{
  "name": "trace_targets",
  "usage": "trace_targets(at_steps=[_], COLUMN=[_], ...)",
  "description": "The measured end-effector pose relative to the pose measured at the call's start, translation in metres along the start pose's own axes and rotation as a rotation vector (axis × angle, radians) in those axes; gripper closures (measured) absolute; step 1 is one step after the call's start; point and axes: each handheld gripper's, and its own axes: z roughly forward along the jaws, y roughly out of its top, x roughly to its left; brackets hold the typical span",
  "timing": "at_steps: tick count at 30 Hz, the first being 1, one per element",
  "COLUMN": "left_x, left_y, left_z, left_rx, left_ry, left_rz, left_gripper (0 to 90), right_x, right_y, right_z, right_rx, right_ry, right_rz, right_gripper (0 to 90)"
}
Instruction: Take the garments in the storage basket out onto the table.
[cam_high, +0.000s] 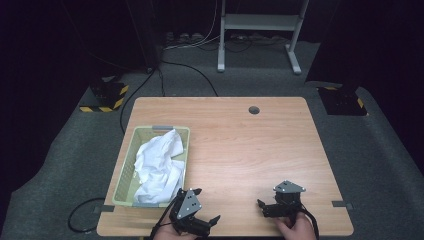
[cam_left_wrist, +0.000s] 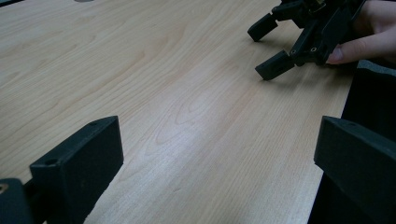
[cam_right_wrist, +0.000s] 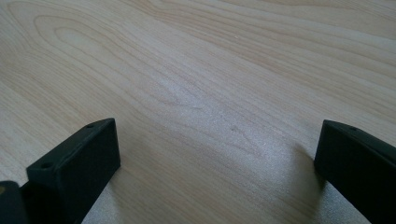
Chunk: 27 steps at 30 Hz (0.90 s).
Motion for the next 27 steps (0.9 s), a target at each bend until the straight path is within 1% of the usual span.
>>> trace_targets(at_steps=[3, 13, 27], left_x=[0.002, 0.013, 0.029], left_y=[0.000, 0.000, -0.002], left_z=[-0.004, -0.017, -0.037], left_rx=[-0.009, -0.035, -0.069], left_ry=[-0.003, 0.034, 0.084], left_rz=[-0.008, -0.038, -0.067], left_gripper=[1.7, 1.7, 1.6], right_x=[0.000, 0.000, 0.000], right_y=[0.000, 0.000, 0.000], right_z=[0.000, 0.000, 0.000], right_rx=[0.000, 0.000, 0.000], right_ry=[0.000, 0.000, 0.000], right_rz=[0.000, 0.001, 0.000], right_gripper=[0.0, 0.0, 0.0])
